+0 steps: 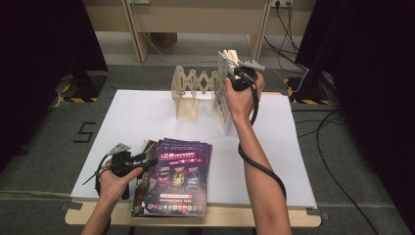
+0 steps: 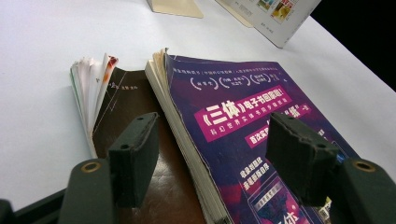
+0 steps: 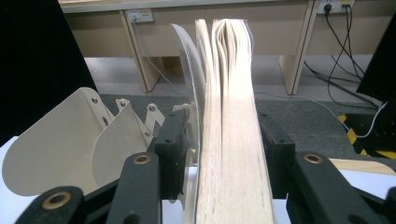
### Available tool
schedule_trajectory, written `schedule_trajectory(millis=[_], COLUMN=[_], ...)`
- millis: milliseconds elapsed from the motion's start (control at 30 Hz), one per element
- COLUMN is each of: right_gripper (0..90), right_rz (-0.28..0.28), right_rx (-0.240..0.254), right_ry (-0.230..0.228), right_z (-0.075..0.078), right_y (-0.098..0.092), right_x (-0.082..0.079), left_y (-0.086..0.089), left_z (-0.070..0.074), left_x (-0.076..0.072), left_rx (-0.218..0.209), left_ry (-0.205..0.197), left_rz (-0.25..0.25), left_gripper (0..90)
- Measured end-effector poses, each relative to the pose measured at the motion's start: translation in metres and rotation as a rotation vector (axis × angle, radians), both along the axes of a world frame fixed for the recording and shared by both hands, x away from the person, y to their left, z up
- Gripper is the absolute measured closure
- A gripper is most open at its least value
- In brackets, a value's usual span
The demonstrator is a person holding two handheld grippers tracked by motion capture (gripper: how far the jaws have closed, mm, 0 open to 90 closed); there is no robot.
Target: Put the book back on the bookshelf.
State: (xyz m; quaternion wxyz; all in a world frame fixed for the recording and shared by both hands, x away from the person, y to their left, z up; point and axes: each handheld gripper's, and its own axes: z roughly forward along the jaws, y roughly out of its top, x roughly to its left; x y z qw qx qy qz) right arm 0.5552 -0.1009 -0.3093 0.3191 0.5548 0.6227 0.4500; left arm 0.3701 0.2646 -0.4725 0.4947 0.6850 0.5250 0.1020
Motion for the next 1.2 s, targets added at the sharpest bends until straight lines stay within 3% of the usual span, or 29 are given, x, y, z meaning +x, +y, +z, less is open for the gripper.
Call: schedule_trajectory(millis=[167,267,433,767,967,1200], right_gripper=[66.8,71.1,74.0,74.7,74.7,74.7], right_rz=[0.001,-0.003,0.0,0.013,-0.002,-0.012], right_rx=[-0.002,-0.036,-0.033,-0.01,-0.057,-0.085], right_ry=[0.029,0.047,0.063,-0.002,-0.082,-0.098], right_z=[0.0,0.001,0.003,0.002,0.004,-0.011], right_y=[0.0,0.001,0.0,0.002,0.009,0.01], right_x=[0.003,0.004,0.004,-0.003,-0.004,0.0], left_y=[0.0,0.0,-0.001,0.0,0.0,0.002], left_z=[-0.001,-0.001,-0.002,-0.002,-0.002,-0.003], left_x=[0.0,0.0,0.001,0.0,0.001,0.001], left_rx=[0.002,0.005,0.005,0.004,0.005,0.007], left_ry=[0.002,0.003,0.005,0.004,0.005,0.007], left_rz=[0.0,0.0,-0.001,-0.002,-0.002,0.003], left_gripper=[33.6,33.6,33.6,33.7,33.7,33.7])
